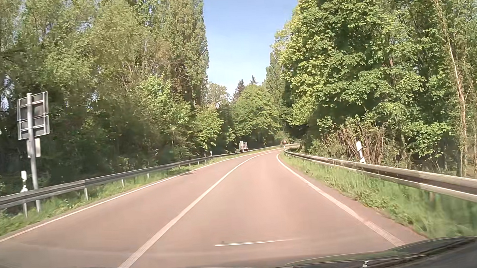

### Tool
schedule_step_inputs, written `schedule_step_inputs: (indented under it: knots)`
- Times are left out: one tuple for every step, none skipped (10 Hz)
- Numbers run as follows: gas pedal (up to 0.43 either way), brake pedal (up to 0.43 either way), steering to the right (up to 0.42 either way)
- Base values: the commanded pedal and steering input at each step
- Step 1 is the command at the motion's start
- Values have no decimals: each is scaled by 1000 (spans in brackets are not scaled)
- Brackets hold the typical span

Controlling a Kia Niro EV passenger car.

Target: Follow the waypoints while adhering to traffic rules and regulations

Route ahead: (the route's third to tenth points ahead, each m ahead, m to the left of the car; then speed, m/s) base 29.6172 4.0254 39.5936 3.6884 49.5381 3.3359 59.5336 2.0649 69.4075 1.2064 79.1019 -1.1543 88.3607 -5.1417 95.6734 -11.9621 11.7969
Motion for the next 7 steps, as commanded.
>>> schedule_step_inputs:
  knots:
    - [28, 0, 8]
    - [28, 0, 8]
    - [28, 0, 7]
    - [28, 0, 8]
    - [28, 0, 8]
    - [28, 0, 8]
    - [28, 0, 7]
